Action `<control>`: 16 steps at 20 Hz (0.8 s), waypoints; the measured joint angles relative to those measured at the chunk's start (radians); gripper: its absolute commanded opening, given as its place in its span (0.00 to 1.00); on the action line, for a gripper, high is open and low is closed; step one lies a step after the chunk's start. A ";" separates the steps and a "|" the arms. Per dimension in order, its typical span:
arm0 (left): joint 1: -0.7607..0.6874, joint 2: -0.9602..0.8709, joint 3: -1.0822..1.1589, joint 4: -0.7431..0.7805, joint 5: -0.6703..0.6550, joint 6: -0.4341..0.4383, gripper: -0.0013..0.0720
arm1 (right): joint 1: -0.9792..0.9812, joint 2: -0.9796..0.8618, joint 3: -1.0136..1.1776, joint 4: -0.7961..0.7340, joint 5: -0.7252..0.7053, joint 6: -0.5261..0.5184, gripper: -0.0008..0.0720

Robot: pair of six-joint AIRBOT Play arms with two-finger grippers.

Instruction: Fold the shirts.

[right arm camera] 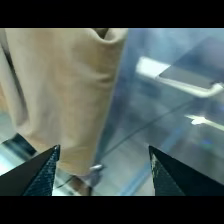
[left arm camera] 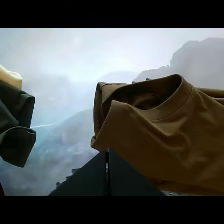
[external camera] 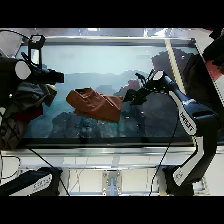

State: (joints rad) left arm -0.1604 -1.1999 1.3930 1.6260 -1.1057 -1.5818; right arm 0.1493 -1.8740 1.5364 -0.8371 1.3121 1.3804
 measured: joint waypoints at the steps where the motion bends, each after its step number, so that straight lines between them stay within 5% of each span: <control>1: 0.000 -0.002 -0.001 0.000 -0.002 0.000 0.03 | 0.005 -0.012 -0.015 0.027 -0.005 -0.017 0.85; 3: 0.000 -0.004 -0.002 -0.001 -0.003 0.000 0.03 | 0.026 -0.029 -0.033 0.080 -0.034 -0.052 0.76; 7: 0.000 -0.005 -0.003 -0.003 -0.006 0.000 0.03 | 0.088 -0.043 -0.047 0.153 -0.104 -0.096 0.74; 8: 0.000 -0.005 -0.003 -0.004 -0.008 0.000 0.03 | 0.104 -0.045 -0.048 0.163 -0.121 -0.102 0.59; 10: 0.000 -0.005 -0.003 -0.004 -0.013 0.000 0.03 | 0.134 -0.047 -0.050 0.185 -0.143 -0.109 0.03; 16: 0.000 -0.005 -0.003 -0.004 -0.023 0.000 0.03 | 0.145 -0.019 -0.019 0.219 -0.157 -0.093 0.02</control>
State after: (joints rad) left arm -0.1604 -1.2053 1.3899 1.6222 -1.1282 -1.5818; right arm 0.2947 -1.8935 1.5177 -0.6186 1.1549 1.2873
